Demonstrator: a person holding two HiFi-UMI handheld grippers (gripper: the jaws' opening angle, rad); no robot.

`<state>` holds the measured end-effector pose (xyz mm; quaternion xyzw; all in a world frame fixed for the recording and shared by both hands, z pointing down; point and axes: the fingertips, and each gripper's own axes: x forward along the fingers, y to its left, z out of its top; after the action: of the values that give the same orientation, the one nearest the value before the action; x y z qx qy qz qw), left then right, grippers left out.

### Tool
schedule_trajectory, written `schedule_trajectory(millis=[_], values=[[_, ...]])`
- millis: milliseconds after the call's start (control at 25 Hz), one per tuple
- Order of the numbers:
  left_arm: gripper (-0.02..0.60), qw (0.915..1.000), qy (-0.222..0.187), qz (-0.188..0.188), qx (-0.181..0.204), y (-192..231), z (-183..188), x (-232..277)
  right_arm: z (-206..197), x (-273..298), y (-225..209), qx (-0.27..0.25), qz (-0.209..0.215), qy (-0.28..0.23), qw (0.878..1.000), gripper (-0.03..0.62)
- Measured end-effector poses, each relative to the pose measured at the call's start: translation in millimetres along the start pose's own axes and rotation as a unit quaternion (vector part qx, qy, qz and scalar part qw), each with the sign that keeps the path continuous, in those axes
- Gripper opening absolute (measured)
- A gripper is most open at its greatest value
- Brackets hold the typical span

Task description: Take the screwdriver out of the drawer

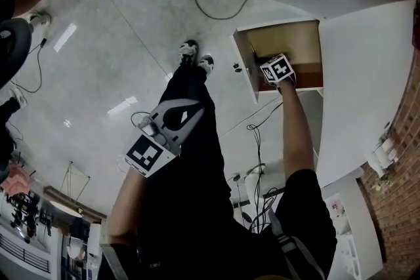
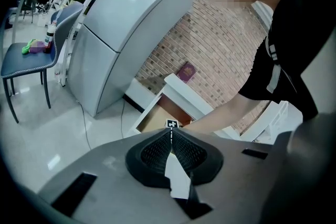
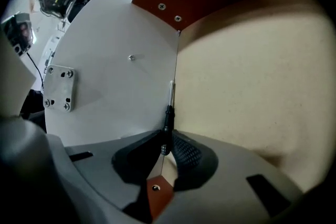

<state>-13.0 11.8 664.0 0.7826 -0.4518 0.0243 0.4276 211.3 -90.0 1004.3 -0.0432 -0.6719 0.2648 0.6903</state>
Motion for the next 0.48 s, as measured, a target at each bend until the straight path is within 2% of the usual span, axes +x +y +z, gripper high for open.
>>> schedule_trajectory(millis=[240, 480], values=[[0.017, 0.9999, 0.002, -0.004, 0.009, -9, 6, -2, -3, -4, 4, -0.008, -0.040, -0.006, 0.999, 0.110], [0.017, 0.9998, -0.005, -0.007, 0.016, -19, 23, -10, -2, -25, 24, -0.014, -0.043, -0.021, 0.999, 0.110]])
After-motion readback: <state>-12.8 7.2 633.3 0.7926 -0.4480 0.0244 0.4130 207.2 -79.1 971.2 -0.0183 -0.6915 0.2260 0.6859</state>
